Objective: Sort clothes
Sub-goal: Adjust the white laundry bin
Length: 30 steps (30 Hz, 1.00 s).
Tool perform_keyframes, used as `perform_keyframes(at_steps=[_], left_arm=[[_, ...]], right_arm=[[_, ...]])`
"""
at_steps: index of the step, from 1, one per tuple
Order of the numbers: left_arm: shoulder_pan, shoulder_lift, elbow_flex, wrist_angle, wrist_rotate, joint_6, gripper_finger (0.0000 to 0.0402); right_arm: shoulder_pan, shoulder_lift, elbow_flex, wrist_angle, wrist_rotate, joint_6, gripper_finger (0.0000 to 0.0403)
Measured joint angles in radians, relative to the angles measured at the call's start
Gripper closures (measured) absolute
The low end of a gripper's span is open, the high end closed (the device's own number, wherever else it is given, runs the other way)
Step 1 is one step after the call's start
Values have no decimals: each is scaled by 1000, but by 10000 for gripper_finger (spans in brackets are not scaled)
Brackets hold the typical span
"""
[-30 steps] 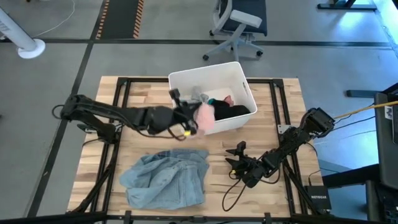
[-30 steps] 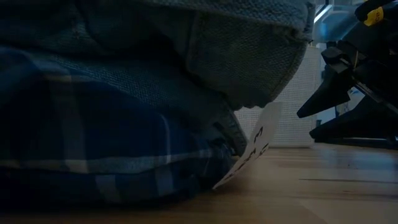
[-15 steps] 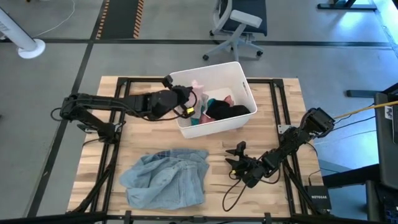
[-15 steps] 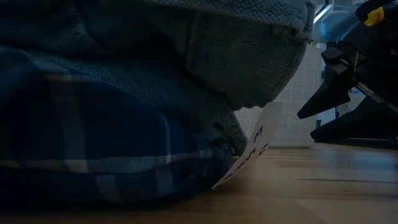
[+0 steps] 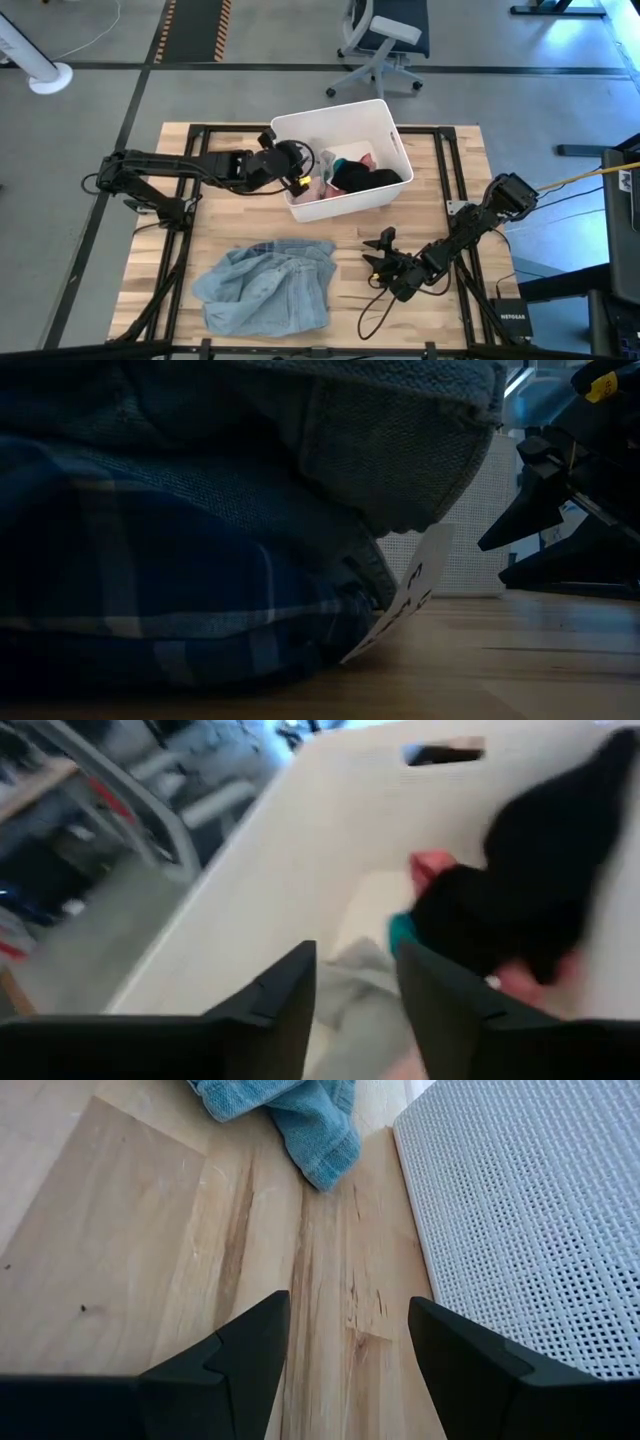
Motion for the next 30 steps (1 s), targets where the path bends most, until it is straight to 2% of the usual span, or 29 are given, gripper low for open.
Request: perform_keyframes(at_steps=[2,6,8,13,20,22,26,28,30], left_arm=[[-13,-10,19,-23,99,-38,246],[-77,-19,35,0,397,-40,223],[-130,5,35,3,421,-21,219],[-234,77,33,-5,358,40,223],[-281,199,33,-19,337,17,239],[-279,230,33,-51,245,3,244],[-263,278,32,-143,-9,0,254],[-241,288,32,-159,-67,-20,258],[-214,297,32,-166,-76,-26,261]], right_arm=[[0,0,0,0,0,0,178],[0,0,0,-1,0,0,178],[0,0,0,-2,0,0,178],[0,0,0,1,0,0,178],[0,0,0,1,0,2,178],[0,0,0,1,0,2,178],[0,0,0,1,0,3,178],[0,0,0,1,0,3,178],[0,0,0,1,0,3,178]])
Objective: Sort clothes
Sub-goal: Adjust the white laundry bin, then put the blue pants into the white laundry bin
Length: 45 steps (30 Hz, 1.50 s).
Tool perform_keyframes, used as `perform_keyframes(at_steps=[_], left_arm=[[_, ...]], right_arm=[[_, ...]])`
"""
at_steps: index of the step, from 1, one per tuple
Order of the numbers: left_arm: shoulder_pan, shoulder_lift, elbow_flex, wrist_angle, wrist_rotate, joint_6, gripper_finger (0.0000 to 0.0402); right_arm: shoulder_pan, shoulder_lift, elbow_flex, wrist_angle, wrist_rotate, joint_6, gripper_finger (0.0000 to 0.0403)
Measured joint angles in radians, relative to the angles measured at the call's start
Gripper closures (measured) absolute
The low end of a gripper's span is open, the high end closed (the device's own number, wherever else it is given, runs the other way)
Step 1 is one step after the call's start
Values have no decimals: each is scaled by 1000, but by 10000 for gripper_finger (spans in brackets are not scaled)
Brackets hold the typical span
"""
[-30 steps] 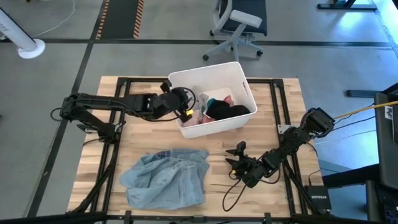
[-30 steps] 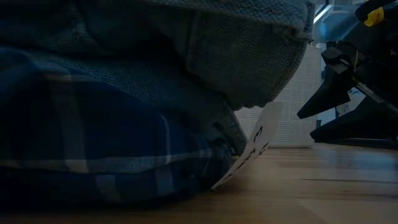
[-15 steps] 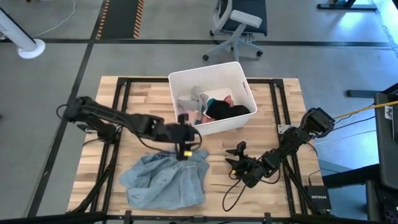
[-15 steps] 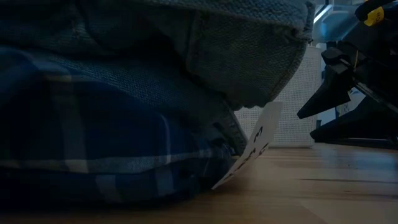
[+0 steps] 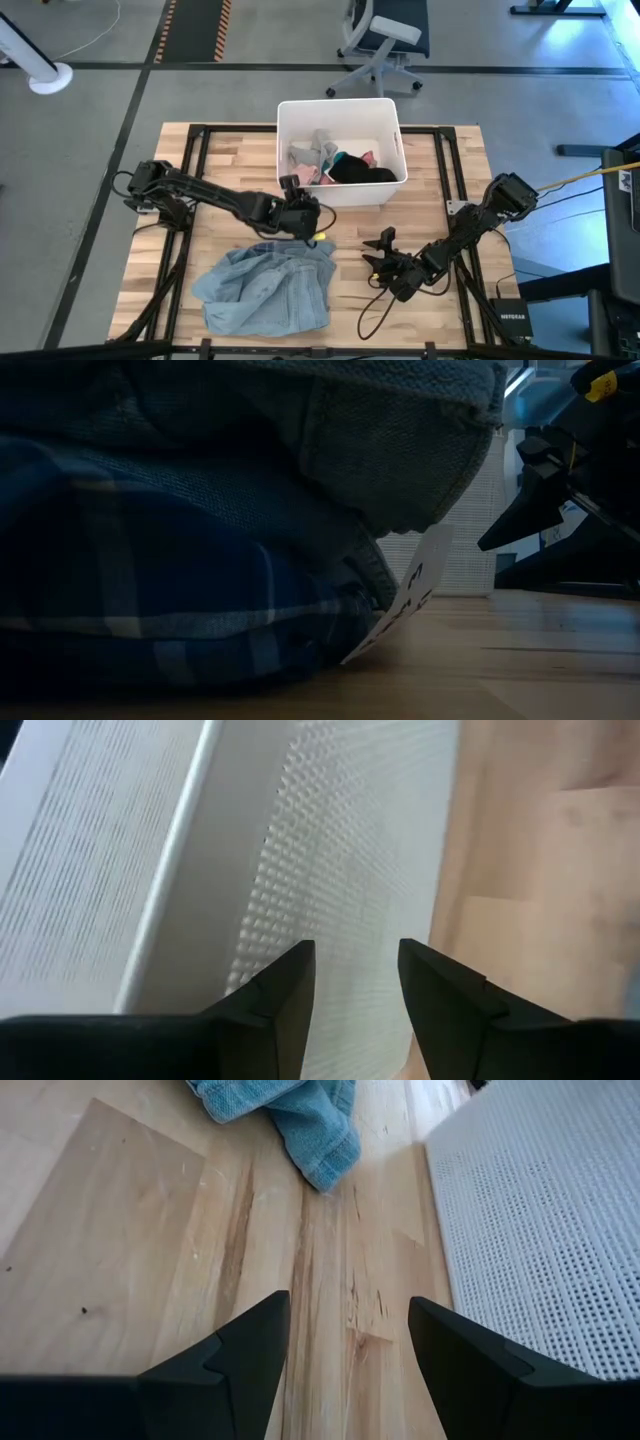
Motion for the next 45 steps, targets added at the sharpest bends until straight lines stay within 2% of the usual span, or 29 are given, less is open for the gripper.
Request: perform_keyframes(at_steps=[7,11,18,23,28,35,39,45], left_arm=[[96,16,0,7,2,2,269],[104,15,0,16,9,3,270],[-53,-42,0,-7,5,35,270],[-187,-125,0,-44,6,-27,270],[-303,-210,0,-156,12,-166,270],[-393,-278,0,-451,23,-476,270],[-450,-281,0,-587,81,-608,270],[-535,-282,-29,-659,159,-744,270]], right_arm=[[0,0,0,0,0,0,178],[0,0,0,0,-4,1,178],[0,0,0,1,-25,1,178],[0,0,0,1,-23,5,178],[0,0,0,1,-3,5,178],[-1,0,0,2,55,5,178],[-2,0,6,7,54,-5,178],[-18,0,44,13,42,-40,178]])
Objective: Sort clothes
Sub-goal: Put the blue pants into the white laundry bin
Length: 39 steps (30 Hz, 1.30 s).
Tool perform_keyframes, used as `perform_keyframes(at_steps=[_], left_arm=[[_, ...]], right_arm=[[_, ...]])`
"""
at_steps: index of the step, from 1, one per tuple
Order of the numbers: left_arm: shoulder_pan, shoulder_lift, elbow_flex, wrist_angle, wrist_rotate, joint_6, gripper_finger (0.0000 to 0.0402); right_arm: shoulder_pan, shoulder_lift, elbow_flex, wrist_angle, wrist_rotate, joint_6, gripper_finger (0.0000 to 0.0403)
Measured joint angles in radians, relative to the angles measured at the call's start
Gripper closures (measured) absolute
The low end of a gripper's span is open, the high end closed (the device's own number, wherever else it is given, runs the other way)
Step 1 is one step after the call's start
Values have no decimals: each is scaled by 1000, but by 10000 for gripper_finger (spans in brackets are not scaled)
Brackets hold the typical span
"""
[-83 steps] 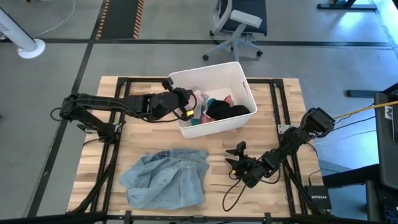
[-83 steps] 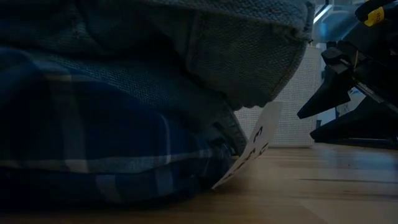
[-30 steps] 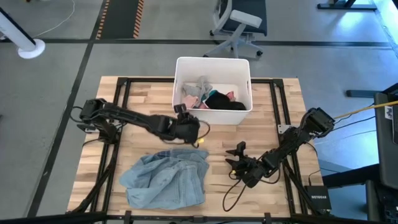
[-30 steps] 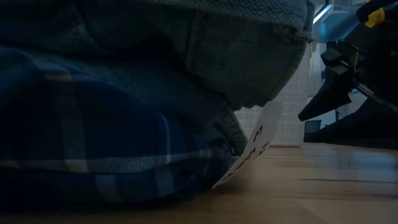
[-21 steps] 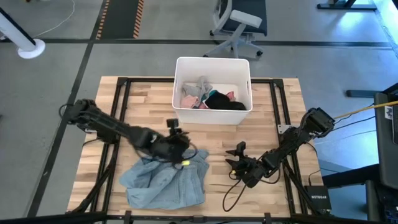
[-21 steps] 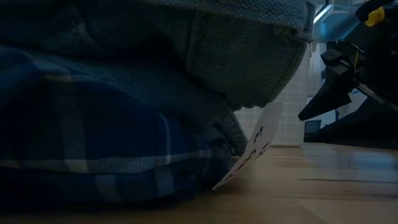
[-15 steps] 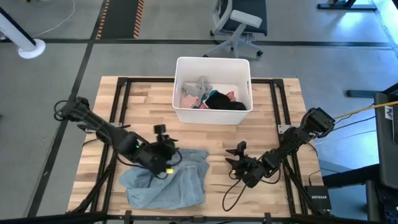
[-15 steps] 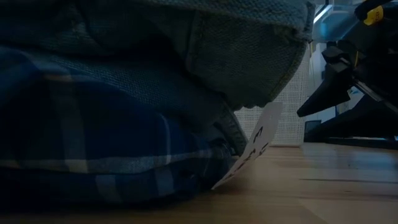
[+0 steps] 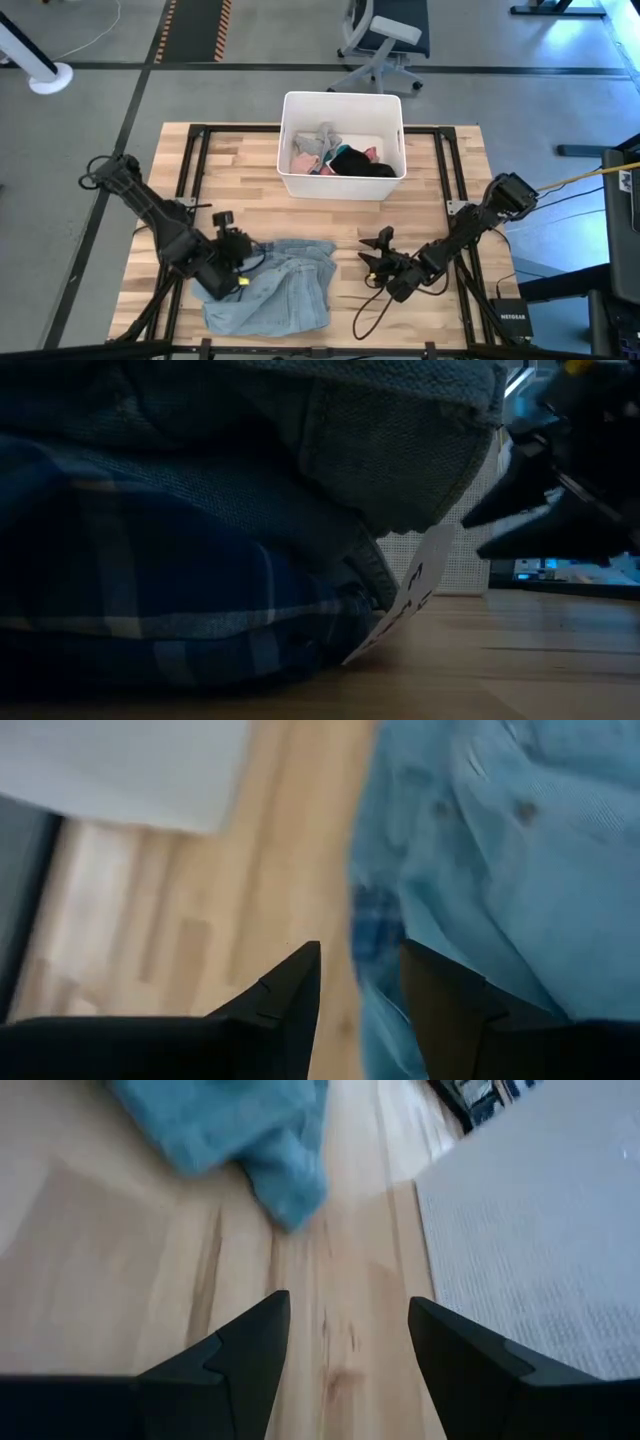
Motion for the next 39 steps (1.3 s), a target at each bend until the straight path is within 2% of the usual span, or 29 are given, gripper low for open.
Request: perform_keyframes(at_steps=[2,8,15,23,30,34,39], left_arm=[[-27,-2,-27,2,32,-48,270],[-109,-37,-175,108,39,-199,270],[-155,-49,-304,349,79,-259,270],[-125,-49,-445,683,73,-146,270],[-64,-49,-540,810,74,-82,270],[-34,-49,-566,858,84,-53,270],[-26,-49,-573,875,105,-45,270]], right_arm=[[-19,2,21,54,-43,-80,178],[-88,31,77,339,-332,-510,178],[-129,163,229,350,-499,-882,178],[-140,318,431,347,-494,-1224,178],[-161,325,459,357,-514,-1357,178],[-168,322,464,350,-423,-1377,178],[-157,281,464,213,-248,-1295,178]])
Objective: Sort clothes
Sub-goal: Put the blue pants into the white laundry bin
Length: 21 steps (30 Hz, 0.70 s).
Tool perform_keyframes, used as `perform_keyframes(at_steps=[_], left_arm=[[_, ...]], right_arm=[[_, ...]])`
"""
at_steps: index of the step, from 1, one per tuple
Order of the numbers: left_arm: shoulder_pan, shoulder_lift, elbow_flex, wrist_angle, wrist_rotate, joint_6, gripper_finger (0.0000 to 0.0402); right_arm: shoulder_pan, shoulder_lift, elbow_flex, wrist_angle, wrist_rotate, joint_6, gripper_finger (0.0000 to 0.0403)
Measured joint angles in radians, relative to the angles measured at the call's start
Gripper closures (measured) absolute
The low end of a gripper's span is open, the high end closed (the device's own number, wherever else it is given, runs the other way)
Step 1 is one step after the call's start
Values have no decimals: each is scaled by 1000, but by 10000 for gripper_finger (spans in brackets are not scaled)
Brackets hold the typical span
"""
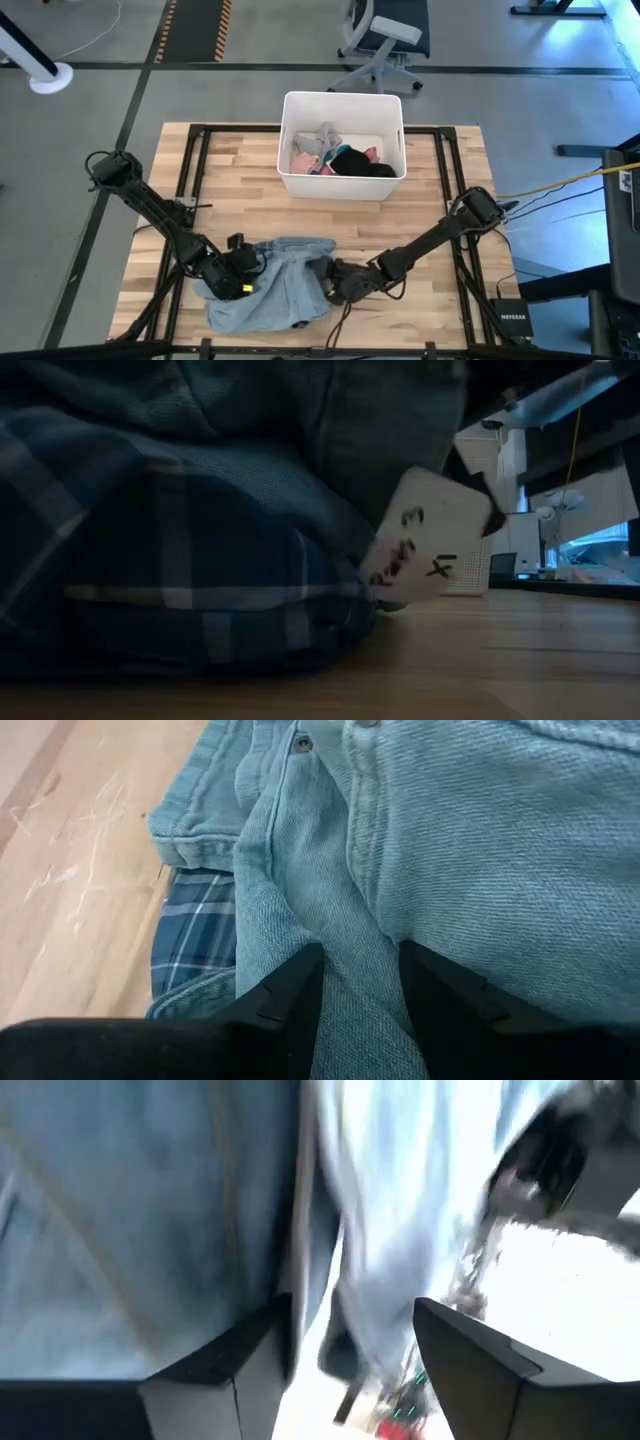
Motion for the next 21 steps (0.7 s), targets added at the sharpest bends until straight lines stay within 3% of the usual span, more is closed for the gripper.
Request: perform_keyframes(at_steps=[5,9,14,21], left_arm=[[0,0,0,1,3,4,270],[0,0,0,3,5,4,270],[0,0,0,6,5,-3,270],[1,0,0,7,8,-4,270]], right_arm=[[13,-85,0,-202,32,180,178],[13,-123,0,-298,-35,278,178],[12,-115,0,-237,-214,278,178],[11,-53,0,-203,-207,216,178]])
